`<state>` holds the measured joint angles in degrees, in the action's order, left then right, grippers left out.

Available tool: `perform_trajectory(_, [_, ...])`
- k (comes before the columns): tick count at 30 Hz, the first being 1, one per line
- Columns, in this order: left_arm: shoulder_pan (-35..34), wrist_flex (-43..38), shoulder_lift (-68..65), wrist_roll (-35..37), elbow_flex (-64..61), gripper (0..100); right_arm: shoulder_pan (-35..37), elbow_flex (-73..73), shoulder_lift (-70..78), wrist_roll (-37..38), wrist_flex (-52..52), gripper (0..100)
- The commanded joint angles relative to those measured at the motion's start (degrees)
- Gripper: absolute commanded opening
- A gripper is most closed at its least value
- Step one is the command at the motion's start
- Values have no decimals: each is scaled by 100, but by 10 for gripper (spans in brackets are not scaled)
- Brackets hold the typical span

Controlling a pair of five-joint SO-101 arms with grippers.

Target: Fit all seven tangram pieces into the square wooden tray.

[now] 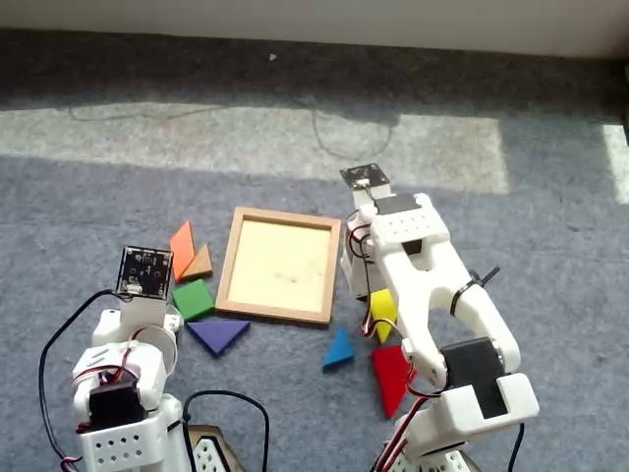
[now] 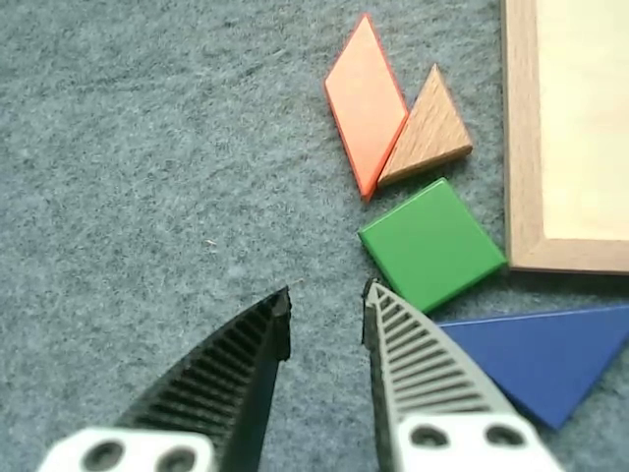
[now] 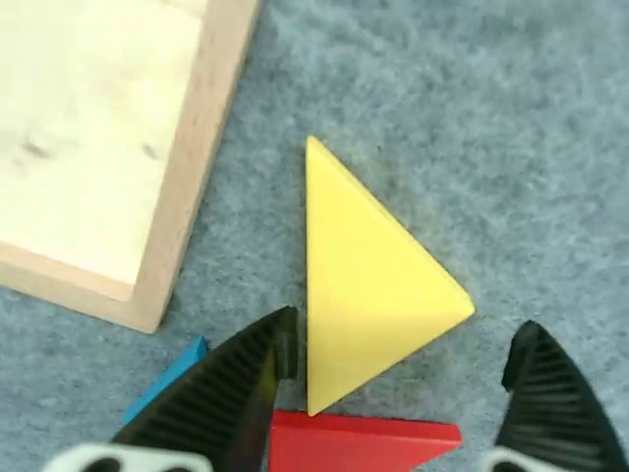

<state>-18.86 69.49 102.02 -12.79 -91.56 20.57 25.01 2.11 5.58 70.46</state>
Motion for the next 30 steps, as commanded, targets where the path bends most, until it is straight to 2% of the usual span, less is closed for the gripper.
perform_trajectory(1, [-57,-9,207,-70,22,148,-4,-92,-22,334,4,357])
perform_trajectory(7, [-57,-9,207,-70,22,148,22,-92,435,580,4,357])
perform_trajectory(23, [-57,-9,207,-70,22,148,31,-66,479,677,-57,357])
perform_trajectory(26, [-57,-9,207,-70,13,148,31,-92,479,1002,-57,357])
perform_trajectory(30, [-57,-9,207,-70,13,148,31,-101,479,967,-136,357])
